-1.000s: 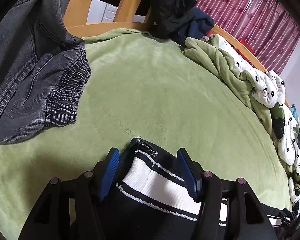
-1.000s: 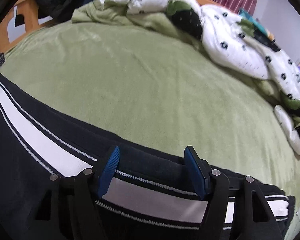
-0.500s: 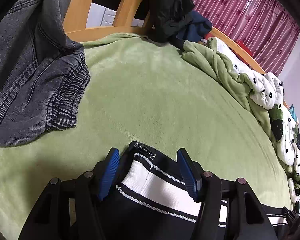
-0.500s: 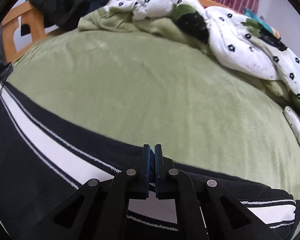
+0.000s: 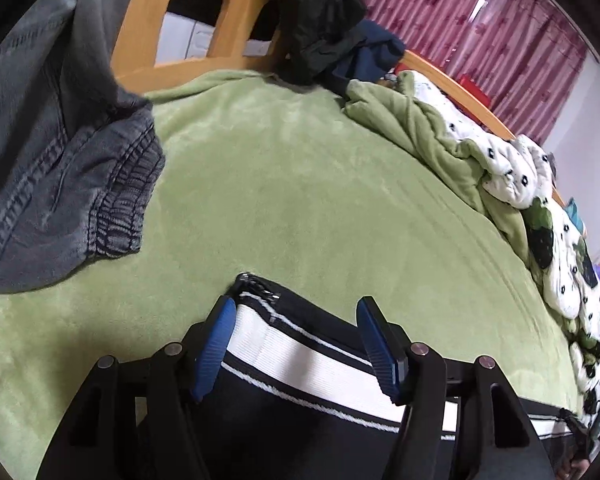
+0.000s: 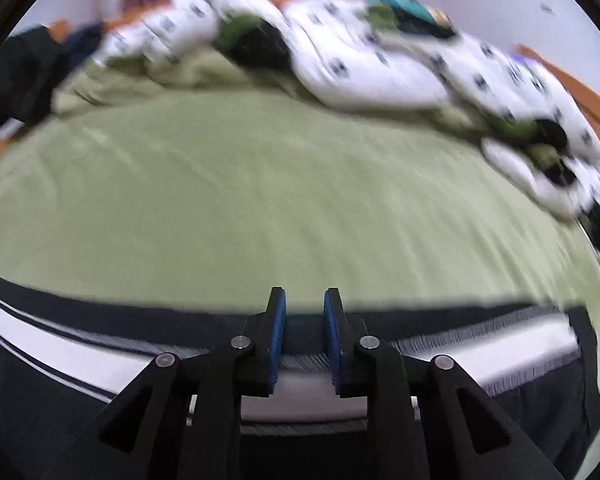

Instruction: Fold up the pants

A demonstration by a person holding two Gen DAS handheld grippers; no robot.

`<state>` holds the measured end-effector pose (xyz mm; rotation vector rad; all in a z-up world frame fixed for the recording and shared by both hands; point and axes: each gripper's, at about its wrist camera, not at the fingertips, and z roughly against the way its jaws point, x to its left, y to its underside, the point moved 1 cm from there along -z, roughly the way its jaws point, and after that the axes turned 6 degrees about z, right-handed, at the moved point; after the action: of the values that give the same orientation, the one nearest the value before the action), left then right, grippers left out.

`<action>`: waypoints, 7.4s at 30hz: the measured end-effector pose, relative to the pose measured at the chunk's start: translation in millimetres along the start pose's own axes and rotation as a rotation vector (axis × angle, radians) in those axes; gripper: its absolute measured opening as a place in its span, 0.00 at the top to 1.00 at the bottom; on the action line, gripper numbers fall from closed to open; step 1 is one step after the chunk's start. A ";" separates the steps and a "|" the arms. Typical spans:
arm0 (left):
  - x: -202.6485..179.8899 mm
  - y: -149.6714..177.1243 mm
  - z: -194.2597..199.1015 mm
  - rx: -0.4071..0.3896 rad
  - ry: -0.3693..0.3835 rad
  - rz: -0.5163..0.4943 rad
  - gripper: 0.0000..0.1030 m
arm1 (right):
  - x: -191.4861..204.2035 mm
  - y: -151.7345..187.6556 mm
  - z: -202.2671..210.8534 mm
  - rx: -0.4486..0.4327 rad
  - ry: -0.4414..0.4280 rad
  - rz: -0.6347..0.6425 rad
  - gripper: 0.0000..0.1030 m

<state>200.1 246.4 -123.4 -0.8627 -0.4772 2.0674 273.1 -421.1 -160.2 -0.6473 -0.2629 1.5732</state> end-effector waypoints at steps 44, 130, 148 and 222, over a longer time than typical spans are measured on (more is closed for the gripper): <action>102.7 129.9 97.7 0.082 0.132 0.100 0.29 | 175.0 94.3 180.6 -0.107 -0.233 0.005 0.30; -74.1 248.6 131.2 0.204 0.207 -0.473 0.33 | 126.5 122.8 189.0 -0.176 -0.394 -0.032 0.93; -81.9 244.3 121.2 0.118 0.159 -0.442 0.33 | 151.8 111.8 123.8 -0.008 -0.358 -0.086 0.46; -107.7 209.9 54.0 0.204 0.161 -0.700 0.00 | 161.7 126.5 148.9 -0.089 -0.263 -0.028 0.72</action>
<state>91.7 34.5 -167.0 -0.6161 -0.3977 1.3645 87.9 -248.4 -146.3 -0.5020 -0.5387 1.6269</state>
